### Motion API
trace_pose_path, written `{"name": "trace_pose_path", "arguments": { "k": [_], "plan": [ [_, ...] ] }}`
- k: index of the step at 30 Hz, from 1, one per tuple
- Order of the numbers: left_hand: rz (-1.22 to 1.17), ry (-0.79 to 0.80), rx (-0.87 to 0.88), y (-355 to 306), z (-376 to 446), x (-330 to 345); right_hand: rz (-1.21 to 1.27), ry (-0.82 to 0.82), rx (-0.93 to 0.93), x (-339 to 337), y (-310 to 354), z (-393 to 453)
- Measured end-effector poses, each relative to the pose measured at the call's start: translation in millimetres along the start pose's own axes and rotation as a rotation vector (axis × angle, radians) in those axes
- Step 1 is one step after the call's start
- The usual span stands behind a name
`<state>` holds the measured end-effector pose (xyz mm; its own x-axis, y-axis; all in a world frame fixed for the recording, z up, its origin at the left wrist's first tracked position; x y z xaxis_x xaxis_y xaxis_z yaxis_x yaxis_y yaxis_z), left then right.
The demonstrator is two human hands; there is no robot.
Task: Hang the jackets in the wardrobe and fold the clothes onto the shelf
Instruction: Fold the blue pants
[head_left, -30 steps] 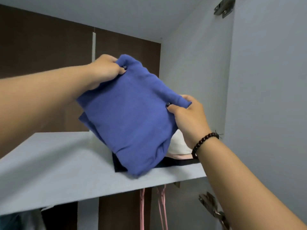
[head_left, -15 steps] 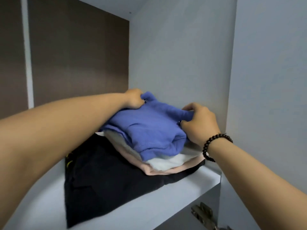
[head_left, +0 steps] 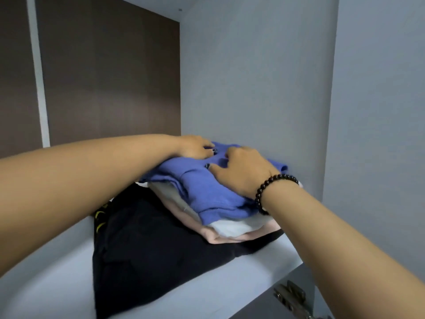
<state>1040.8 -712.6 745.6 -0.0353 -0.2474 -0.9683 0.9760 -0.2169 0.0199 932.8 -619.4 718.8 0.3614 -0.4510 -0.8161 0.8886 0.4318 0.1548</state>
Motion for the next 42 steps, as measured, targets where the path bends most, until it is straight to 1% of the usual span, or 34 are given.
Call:
{"name": "trace_pose_path", "arguments": {
  "k": [1,3,5,7,9,14,16,19,23,26,28,30,33,37,40,42],
  "plan": [
    [-0.003,0.029,-0.004,0,-1,7,-0.047,0.035,0.008,9,-2,-1],
    [-0.001,0.066,-0.005,0,1,21,-0.082,0.031,0.021,21,-8,-4],
    [0.023,0.092,0.000,2,6,31,-0.025,0.018,0.035,31,-13,-8],
    [0.002,0.103,-0.033,4,9,35,0.044,0.014,0.045,36,-16,-11],
    [-0.001,0.101,-0.029,3,8,36,0.083,0.021,0.047,40,-18,-14],
    [-0.096,0.039,-0.067,0,1,23,0.105,0.016,0.046,36,-19,-18],
    [-0.109,0.008,-0.079,-5,-7,13,0.131,-0.046,0.035,27,-18,-22],
    [-0.120,-0.053,-0.071,-21,-26,-3,0.156,-0.193,0.020,2,-18,-38],
    [-0.186,-0.157,-0.051,-46,-65,-26,0.177,-0.281,0.004,-31,-21,-73],
    [-0.342,-0.164,-0.061,-71,-97,-33,0.184,-0.313,-0.025,-58,-25,-105],
    [-0.403,-0.150,-0.059,-94,-121,-35,0.174,-0.348,-0.048,-78,-30,-128],
    [-0.398,-0.143,-0.066,-118,-148,-37,0.189,-0.365,-0.062,-97,-38,-154],
    [-0.322,-0.147,-0.104,-150,-187,-37,0.240,-0.352,-0.081,-118,-50,-192],
    [-0.267,-0.105,-0.164,-191,-241,-30,0.316,-0.330,-0.098,-138,-63,-241],
    [-0.400,-0.013,-0.178,-221,-280,-21,0.391,-0.292,-0.090,-149,-72,-277],
    [-0.431,0.019,-0.183,-238,-305,-17,0.420,-0.264,-0.089,-153,-77,-302]
  ]
}}
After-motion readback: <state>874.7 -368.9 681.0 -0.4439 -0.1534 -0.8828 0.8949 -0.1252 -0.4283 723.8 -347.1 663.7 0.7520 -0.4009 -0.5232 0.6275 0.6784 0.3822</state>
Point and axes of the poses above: each hand's wrist, its own z-axis towards the middle knuckle, its own x-axis out of the palm, y = z × x, the point moved 6 cm from there along z, towards the middle knuckle, and after that the axes turned 5 degrees about -x, right-handed, at the moved point
